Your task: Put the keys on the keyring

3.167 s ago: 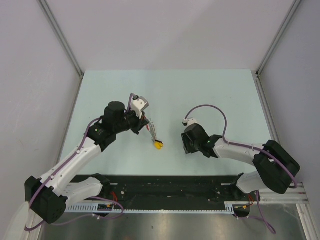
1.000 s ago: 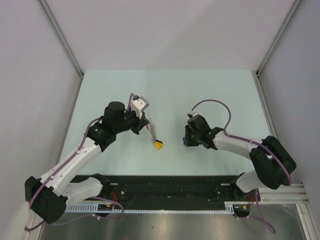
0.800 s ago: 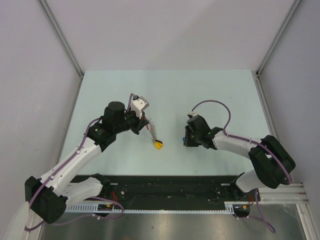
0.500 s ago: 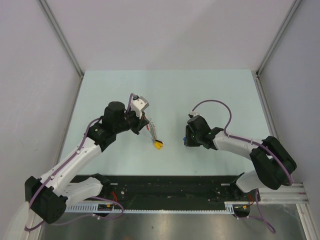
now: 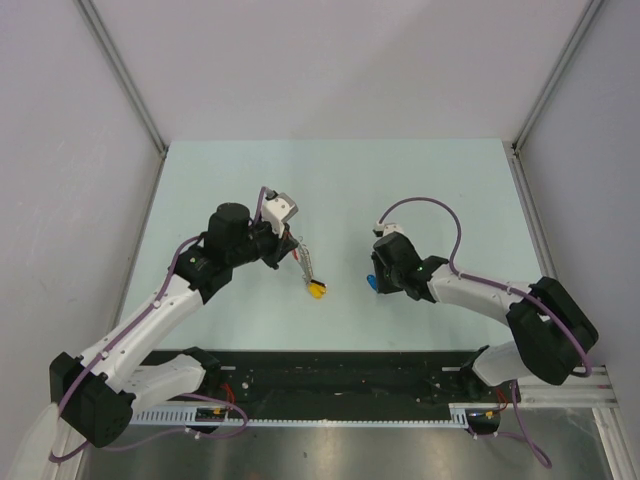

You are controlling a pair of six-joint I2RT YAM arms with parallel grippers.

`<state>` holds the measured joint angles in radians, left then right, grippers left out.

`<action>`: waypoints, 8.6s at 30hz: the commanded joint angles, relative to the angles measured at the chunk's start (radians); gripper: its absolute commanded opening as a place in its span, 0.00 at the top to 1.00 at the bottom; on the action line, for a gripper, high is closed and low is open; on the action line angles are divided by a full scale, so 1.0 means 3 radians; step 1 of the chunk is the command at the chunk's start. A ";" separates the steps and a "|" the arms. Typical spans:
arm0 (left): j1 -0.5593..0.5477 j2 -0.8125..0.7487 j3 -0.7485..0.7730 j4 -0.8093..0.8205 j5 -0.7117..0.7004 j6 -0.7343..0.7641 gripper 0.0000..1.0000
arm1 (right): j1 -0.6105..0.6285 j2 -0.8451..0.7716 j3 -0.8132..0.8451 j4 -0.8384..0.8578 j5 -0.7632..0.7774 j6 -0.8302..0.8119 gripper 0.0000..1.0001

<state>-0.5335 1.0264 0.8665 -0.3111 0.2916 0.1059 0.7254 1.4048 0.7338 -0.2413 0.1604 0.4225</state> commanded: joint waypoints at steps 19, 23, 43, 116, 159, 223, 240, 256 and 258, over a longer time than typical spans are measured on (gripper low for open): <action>0.0019 -0.0077 0.0164 0.0076 0.0056 0.0041 1.00 | 0.0057 0.0038 0.0106 0.0089 0.0196 -0.0048 1.00; 0.0019 -0.0072 0.0159 0.0076 0.0051 0.0041 1.00 | 0.0189 -0.0172 0.0050 0.0103 0.0803 0.0044 1.00; 0.0019 -0.0108 0.0154 0.0091 0.0045 0.0031 1.00 | 0.0629 -0.0593 -0.0646 0.0400 0.2150 0.1158 1.00; 0.0024 -0.0118 0.0154 0.0071 0.0005 0.0051 1.00 | 0.0164 0.0201 -0.0032 0.0012 -0.0321 -0.0105 0.85; 0.0024 -0.0144 0.0159 0.0071 0.0020 0.0051 1.00 | -0.0020 0.0579 0.0198 0.0539 -0.0535 -0.0273 0.89; 0.0019 -0.0108 0.0159 0.0071 0.0015 0.0031 1.00 | 0.1335 0.0103 -0.0242 0.0477 0.1081 0.1629 0.75; 0.0019 -0.0113 0.0159 0.0081 0.0025 0.0036 1.00 | 0.1320 0.0267 -0.0145 0.0508 0.1127 0.1634 0.78; 0.0024 -0.0108 0.0159 0.0076 0.0030 0.0036 1.00 | 0.1340 0.0364 -0.0002 0.0426 0.1270 0.1644 0.74; 0.0024 -0.0108 0.0159 0.0076 0.0030 0.0031 1.00 | 0.1340 0.0369 -0.0002 0.0416 0.1270 0.1649 0.76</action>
<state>-0.5335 1.0134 0.8665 -0.3172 0.2913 0.1059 1.1202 1.5021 0.6998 -0.1108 0.4923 0.8906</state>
